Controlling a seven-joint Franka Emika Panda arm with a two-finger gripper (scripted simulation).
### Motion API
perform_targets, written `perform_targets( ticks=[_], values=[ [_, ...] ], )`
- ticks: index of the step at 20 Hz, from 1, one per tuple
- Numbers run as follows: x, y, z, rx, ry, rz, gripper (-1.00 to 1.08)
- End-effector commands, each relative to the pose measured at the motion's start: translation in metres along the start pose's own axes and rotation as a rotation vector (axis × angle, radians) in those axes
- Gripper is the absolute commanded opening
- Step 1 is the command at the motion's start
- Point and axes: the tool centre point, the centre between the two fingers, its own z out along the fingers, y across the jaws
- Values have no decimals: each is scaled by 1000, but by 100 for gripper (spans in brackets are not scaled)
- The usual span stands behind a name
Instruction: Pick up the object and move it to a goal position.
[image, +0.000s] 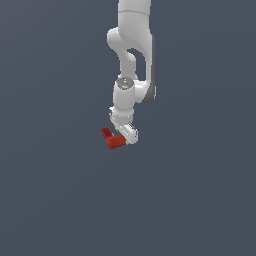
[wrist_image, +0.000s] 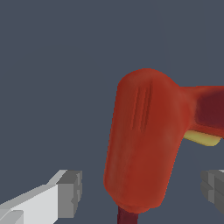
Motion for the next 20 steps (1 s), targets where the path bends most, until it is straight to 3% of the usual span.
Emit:
perform_targets(
  ticks=[1,20],
  values=[
    [0,2,1,2,5,20,108],
    [0,3,31,2,6,27,108]
  ],
)
